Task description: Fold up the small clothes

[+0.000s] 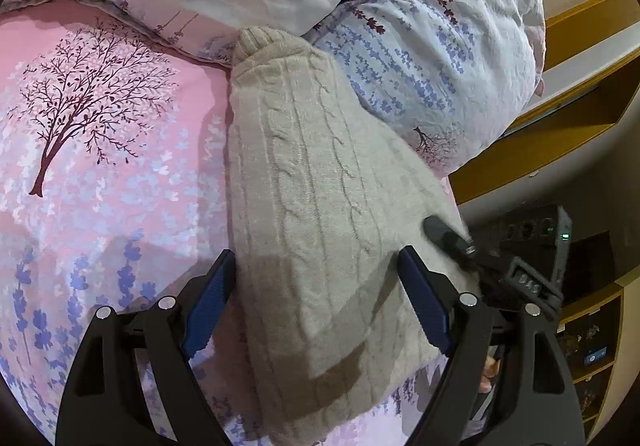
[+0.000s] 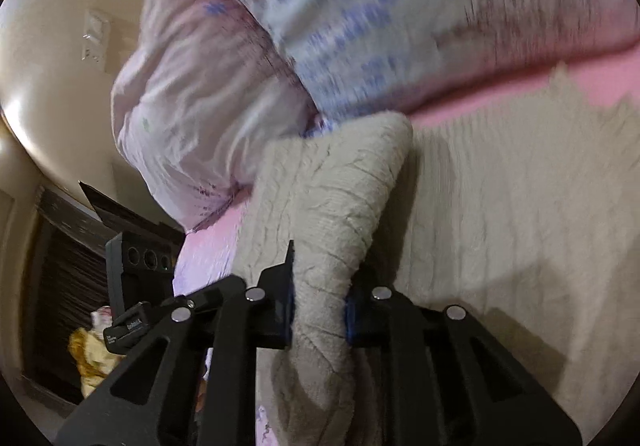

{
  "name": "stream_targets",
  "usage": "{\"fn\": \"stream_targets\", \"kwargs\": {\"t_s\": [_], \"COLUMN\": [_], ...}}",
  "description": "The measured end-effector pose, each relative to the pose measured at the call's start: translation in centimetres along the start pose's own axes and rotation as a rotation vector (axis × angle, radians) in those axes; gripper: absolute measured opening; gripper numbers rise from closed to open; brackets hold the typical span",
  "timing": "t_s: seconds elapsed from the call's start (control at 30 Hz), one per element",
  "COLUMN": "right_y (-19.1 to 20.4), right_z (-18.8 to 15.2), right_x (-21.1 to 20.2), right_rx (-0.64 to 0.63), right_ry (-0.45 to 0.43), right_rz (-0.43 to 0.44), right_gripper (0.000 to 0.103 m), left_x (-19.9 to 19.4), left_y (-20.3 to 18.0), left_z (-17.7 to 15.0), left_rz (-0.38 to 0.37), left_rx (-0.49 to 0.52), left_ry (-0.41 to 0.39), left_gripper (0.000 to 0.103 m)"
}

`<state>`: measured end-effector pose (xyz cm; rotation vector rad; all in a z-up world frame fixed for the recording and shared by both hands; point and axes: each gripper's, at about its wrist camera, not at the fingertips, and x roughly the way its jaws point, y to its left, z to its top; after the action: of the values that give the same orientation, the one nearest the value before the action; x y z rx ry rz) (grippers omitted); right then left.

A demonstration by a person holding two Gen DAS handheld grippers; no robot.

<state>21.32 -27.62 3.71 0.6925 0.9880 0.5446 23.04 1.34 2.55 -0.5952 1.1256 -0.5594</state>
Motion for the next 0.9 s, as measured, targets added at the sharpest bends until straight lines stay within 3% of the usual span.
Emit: {"fn": "stream_targets", "kwargs": {"t_s": [0.17,0.3,0.37,0.47,0.6,0.77,0.9], "right_y": [1.8,-0.9,-3.1,-6.5,-7.7,-8.9,-9.6], "right_z": [1.1,0.6,0.2,-1.1,-1.3,-0.1,0.4], "right_x": [-5.6,-9.6,-9.9,-8.4,-8.4,-8.6,-8.2], "right_rx": [-0.122,-0.078,-0.025,0.04,0.071,0.135,0.195], "right_ry": [-0.177,-0.282,-0.255,-0.134,-0.13,-0.109,-0.126], "right_rz": [-0.145,-0.247,-0.293,-0.349,-0.307,-0.241,-0.201], "right_gripper": [0.017,0.017,0.017,0.017,0.018,0.038,0.039], "left_x": [-0.3,0.1,0.7,1.8,2.7,3.8,4.7], "left_y": [-1.4,-2.6,-2.9,-3.3,-4.1,-4.9,-5.2], "left_z": [-0.3,-0.7,-0.9,-1.2,-1.7,-2.1,-2.1], "left_rz": [-0.034,-0.049,-0.052,-0.055,-0.046,-0.027,-0.029], "left_rx": [0.031,0.062,0.067,0.061,0.073,0.093,0.077], "left_ry": [-0.009,-0.008,0.005,0.031,0.048,0.066,0.077], "left_gripper": [0.084,0.086,0.086,0.086,0.085,0.085,0.082]}}
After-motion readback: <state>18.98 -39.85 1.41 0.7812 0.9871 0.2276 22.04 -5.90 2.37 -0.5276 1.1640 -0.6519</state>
